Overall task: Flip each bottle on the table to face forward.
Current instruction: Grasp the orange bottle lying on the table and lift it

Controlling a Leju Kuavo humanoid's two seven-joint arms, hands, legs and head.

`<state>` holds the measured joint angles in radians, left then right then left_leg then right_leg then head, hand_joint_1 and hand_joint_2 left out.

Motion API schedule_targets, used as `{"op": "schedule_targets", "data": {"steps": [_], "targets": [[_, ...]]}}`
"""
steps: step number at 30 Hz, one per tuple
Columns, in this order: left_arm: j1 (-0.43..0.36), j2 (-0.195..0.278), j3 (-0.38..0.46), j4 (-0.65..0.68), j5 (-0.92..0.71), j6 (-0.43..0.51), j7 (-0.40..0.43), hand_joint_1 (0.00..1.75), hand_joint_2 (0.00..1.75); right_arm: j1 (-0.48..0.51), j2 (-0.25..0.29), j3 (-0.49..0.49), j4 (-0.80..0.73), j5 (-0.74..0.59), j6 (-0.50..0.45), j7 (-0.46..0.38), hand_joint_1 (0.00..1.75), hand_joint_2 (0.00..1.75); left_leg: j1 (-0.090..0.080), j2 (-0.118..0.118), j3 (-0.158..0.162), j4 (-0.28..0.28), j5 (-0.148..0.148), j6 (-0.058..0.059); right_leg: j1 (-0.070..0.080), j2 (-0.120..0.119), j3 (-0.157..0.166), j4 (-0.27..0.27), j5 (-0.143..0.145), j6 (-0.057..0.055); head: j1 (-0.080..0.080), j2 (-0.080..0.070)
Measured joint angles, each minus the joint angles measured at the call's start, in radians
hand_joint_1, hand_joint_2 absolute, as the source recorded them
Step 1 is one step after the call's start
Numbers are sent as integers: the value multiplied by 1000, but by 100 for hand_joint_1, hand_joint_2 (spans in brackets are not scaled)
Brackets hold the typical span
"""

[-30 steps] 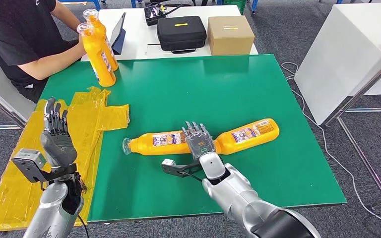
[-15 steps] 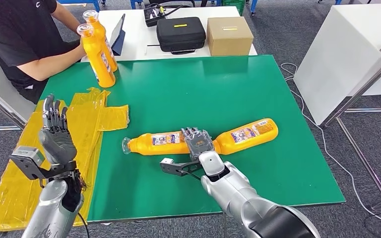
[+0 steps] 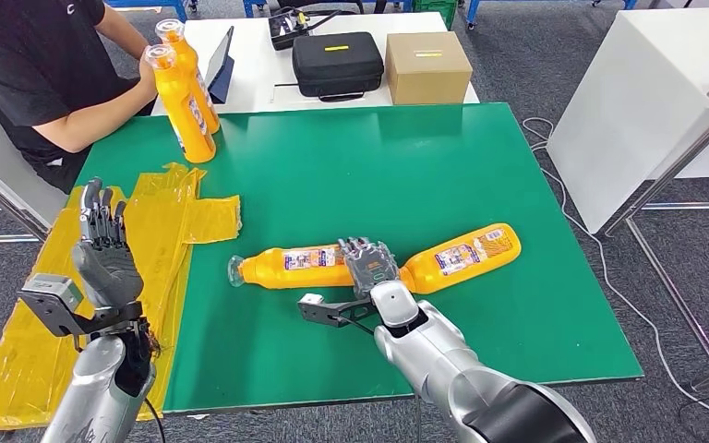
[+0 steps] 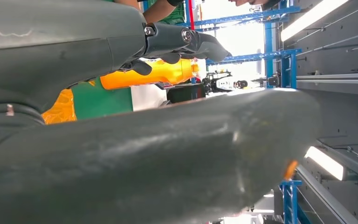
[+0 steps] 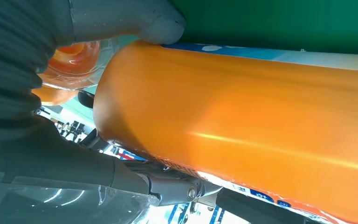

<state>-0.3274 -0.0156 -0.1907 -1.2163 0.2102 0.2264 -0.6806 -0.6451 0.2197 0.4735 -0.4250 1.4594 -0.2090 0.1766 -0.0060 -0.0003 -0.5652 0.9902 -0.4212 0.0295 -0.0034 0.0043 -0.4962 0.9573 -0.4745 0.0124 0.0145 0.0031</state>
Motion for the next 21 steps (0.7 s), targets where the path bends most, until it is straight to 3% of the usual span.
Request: {"op": "schedule_targets", "data": {"steps": [7,14,18,21], "targets": [[0,0,0,0,1,-4,0,0,0,0,0,-2,0,-10,-10,-2,175,175,0,0,0,0,0,0,0,0,0,0,0,0,0,0],[13,0,5,0,14,-7,-1,0,0,48,-6,-53,-76,-108,-135,-63,175,175,0,-1,-3,0,0,0,0,0,-2,0,0,0,0,0],[47,-11,19,-6,40,-34,6,0,175,140,-24,-88,-317,-197,-192,-122,175,175,0,-2,-8,0,0,0,0,-1,-7,0,0,0,0,0],[80,-32,25,-25,97,-68,22,0,175,213,-37,-98,-532,-272,-274,-187,175,175,0,-3,-10,0,0,0,0,-1,-9,0,0,0,0,0]]}}
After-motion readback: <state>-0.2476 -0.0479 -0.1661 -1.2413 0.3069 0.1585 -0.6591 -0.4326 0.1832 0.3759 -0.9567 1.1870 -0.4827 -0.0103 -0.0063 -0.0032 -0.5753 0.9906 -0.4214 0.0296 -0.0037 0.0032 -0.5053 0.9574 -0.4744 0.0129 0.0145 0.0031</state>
